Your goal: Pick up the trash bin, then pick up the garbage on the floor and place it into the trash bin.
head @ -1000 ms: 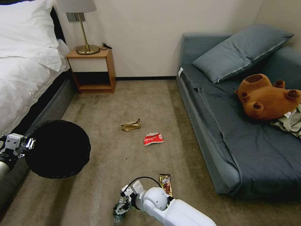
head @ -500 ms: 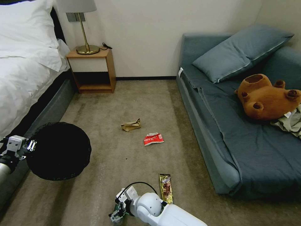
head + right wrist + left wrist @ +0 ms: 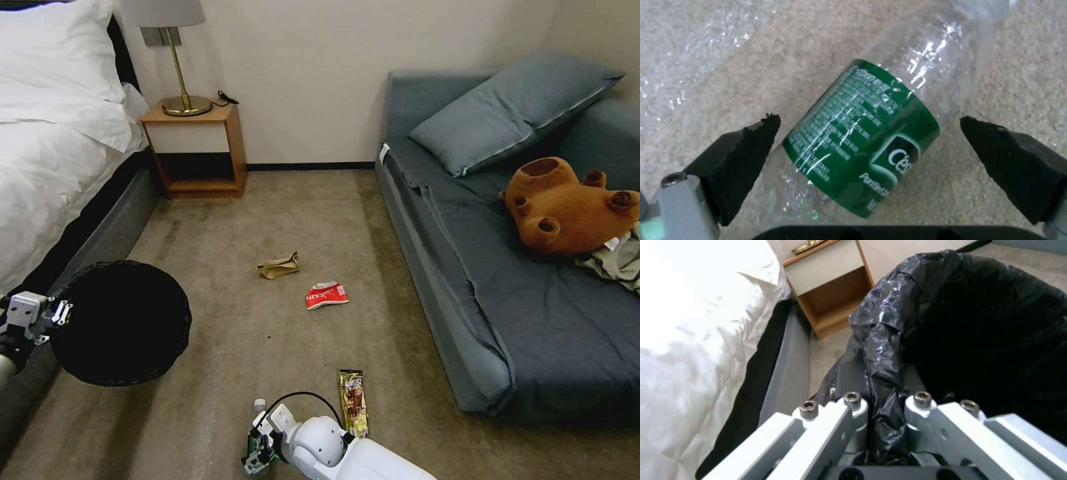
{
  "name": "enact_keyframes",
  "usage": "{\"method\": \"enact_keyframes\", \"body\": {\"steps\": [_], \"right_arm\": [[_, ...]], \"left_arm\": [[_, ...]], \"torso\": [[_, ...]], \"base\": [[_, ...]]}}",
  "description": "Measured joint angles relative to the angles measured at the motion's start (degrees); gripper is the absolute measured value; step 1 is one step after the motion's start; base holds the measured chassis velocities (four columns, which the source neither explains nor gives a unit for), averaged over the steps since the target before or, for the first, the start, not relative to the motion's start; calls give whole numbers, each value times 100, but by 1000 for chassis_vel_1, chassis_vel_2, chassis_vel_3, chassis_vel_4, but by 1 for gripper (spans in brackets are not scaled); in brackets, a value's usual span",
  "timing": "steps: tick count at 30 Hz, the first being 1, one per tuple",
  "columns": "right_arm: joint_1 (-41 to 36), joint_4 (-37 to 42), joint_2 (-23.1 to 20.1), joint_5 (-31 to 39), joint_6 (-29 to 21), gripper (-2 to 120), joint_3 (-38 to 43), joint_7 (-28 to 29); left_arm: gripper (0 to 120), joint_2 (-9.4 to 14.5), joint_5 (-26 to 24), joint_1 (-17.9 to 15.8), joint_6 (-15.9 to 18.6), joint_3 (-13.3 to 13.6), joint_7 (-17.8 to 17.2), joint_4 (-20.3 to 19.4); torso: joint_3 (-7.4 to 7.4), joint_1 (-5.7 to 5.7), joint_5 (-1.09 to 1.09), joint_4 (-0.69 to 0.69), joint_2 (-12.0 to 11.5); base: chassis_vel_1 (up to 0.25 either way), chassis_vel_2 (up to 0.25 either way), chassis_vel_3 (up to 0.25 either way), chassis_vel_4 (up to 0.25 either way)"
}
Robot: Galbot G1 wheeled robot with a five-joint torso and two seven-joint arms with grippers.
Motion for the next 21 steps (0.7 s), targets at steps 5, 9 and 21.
{"method": "enact_keyframes", "body": {"steps": [5, 9, 21], "right_arm": [[20, -45, -28, -37, 44, 85, 17, -44], [89, -16, -73, -34, 62, 66, 45, -60], [287, 161, -213, 9, 67, 26, 310, -75]], "left_arm": [[5, 18, 1, -30, -1, 47, 0, 17], [5, 14, 12, -35, -1, 77, 0, 17], [5, -110, 82, -8, -141, 92, 60, 98]], "torso": [[0, 0, 0, 0, 0], [0, 0, 0, 0, 0], [0, 0, 0, 0, 0]], "base": [[0, 0, 0, 0], [0, 0, 0, 0], [0, 0, 0, 0]]}}
